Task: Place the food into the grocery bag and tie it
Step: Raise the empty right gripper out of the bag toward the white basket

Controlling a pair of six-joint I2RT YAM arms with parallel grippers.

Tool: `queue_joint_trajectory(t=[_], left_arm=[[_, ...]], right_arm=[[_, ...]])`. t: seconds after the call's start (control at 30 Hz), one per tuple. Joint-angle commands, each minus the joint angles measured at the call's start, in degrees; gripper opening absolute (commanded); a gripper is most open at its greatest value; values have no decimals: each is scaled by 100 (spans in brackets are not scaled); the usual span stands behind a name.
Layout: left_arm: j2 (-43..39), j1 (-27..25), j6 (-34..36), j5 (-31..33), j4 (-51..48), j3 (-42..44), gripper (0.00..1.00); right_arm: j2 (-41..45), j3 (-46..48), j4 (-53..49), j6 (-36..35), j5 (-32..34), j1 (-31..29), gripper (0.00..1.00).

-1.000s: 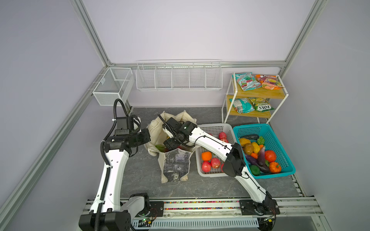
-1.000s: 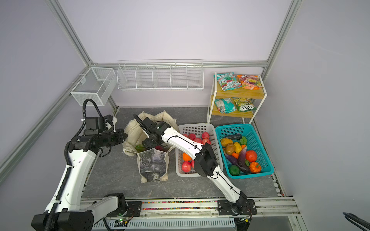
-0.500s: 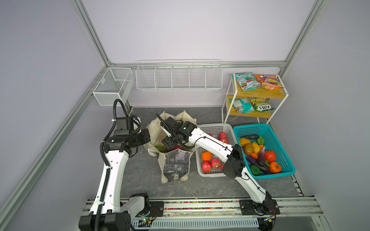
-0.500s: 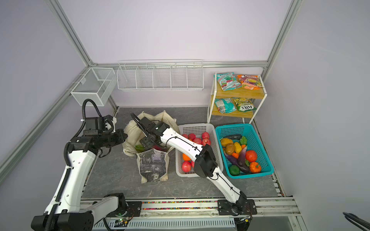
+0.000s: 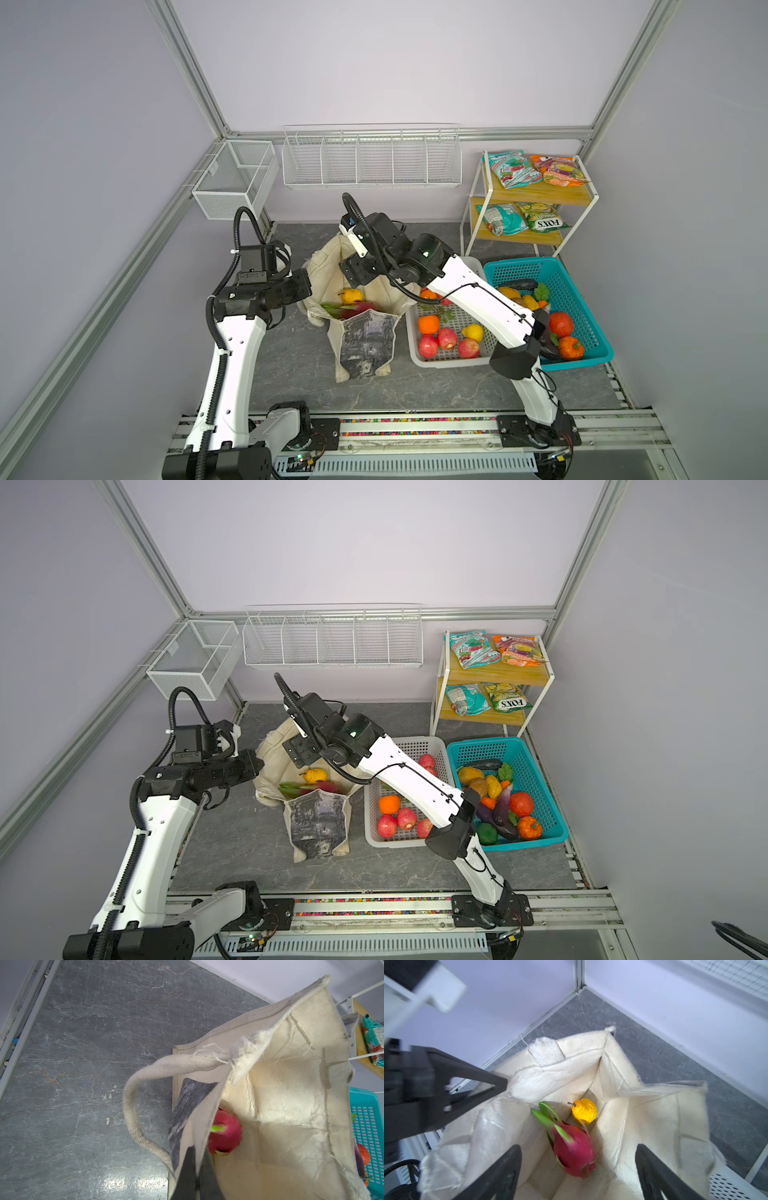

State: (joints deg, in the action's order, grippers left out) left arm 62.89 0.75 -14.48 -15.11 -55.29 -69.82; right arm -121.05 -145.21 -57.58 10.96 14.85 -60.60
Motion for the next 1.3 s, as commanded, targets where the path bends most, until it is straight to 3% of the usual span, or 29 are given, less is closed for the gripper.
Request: queue_joint_trajectory(t=[0.0, 0.17, 0.4, 0.6, 0.87, 1.07, 1.27], left_arm=[[21, 12, 50, 49, -91, -58, 0], [47, 12, 78, -2, -33, -36, 0], [93, 12, 103, -80, -58, 45, 0], [66, 12, 125, -64, -85, 39, 0], [134, 12, 173, -89, -184, -62, 0], [-22, 12, 174, -107, -172, -49, 0], [-93, 12, 174, -111, -137, 43, 0]], right_arm=[[389, -13, -101, -125, 351, -130, 88], [1163, 682, -230, -70, 819, -271, 88], [2530, 2620, -190, 432, 1377, -268, 88], [3773, 4559, 149, 1104, 1539, -173, 88], [4751, 6478, -5, 1756, 1483, 324, 88], [4874, 7505, 572, 1879, 742, 898, 88], [4141, 7733, 1035, 1817, 136, 1145, 89]])
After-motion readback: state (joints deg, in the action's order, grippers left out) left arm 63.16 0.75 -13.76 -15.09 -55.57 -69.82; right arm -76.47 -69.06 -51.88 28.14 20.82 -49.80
